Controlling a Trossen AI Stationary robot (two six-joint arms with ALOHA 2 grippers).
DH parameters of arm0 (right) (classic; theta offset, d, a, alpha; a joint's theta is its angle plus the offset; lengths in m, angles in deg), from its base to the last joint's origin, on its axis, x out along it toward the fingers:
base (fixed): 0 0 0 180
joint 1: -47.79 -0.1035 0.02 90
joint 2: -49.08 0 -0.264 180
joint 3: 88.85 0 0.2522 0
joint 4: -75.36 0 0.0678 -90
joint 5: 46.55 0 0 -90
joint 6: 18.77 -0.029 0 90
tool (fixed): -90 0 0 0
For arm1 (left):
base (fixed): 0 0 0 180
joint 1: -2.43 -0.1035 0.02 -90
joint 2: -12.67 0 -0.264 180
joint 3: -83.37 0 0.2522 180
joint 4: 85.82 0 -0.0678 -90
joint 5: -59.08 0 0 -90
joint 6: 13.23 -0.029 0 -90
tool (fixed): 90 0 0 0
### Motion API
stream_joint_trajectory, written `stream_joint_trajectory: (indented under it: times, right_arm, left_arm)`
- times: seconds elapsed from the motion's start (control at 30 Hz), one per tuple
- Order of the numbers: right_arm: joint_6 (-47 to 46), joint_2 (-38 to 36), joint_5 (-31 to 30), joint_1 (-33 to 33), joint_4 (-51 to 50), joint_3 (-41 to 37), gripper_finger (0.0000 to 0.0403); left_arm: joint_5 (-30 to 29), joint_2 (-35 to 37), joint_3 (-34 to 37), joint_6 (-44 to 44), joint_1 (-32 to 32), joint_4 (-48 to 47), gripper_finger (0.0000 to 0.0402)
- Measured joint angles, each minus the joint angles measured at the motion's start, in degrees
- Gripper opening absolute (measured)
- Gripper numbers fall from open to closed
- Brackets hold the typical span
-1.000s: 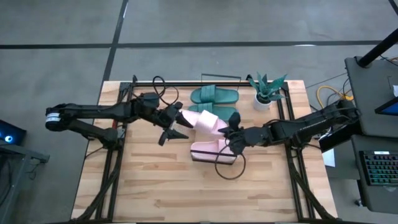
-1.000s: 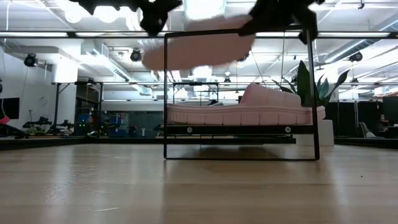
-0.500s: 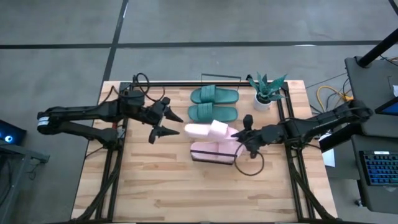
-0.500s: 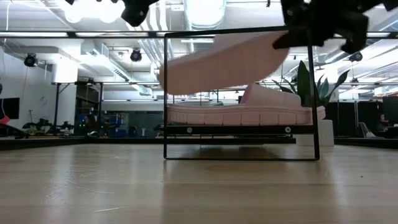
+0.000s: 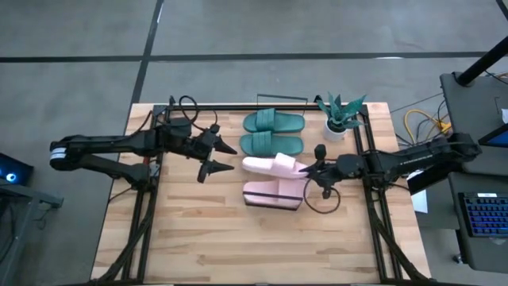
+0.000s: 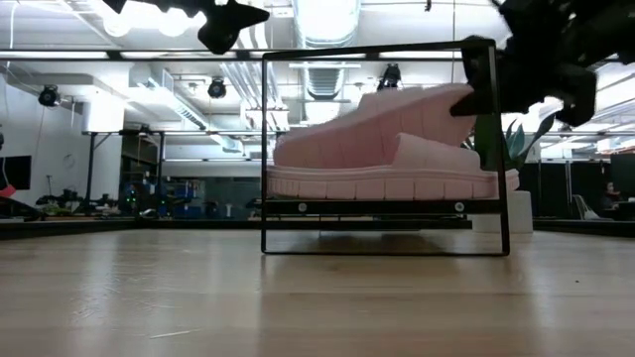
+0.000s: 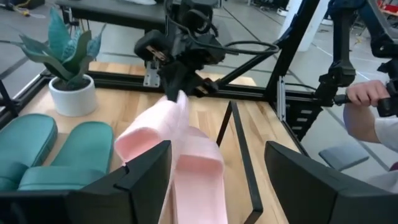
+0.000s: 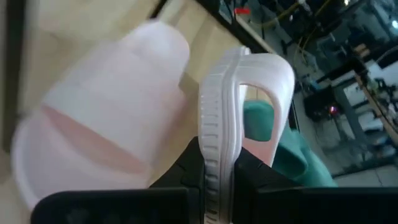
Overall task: Pick and place slides into the shelf
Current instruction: Put the pink slipper on the shelf
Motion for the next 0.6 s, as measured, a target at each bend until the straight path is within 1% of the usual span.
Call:
stream_joint_trajectory:
  times: [0.07,0.2,0.37,0.5,0.6]
  right_arm:
    - [0.4,0.4,1.3,1.3,-0.5,0.0,0.0025]
    - [1.3,0.8,7.7,4.4,-0.3,-0.1,0.0025]
    - [4.4,0.8,8.4,8.5,-0.9,-0.7,0.0025]
    - [7.8,1.2,9.2,10.6,-1.0,-1.3,0.0025]
    - [9.4,1.4,11.5,11.8,-1.2,-2.0,0.0025]
  left_arm:
    - [0.0,-0.6,0.0,0.0,0.0,0.0,0.0242]
    - [-0.1,-1.4,0.0,-0.1,0.0,-0.1,0.0242]
    - [-0.2,-2.7,0.0,-2.6,0.0,-0.2,0.0242]
    - [-1.1,-3.4,0.0,-2.8,0.0,-0.1,0.0242]
    - [-1.1,-3.7,0.1,-2.8,0.0,-0.2,0.0242]
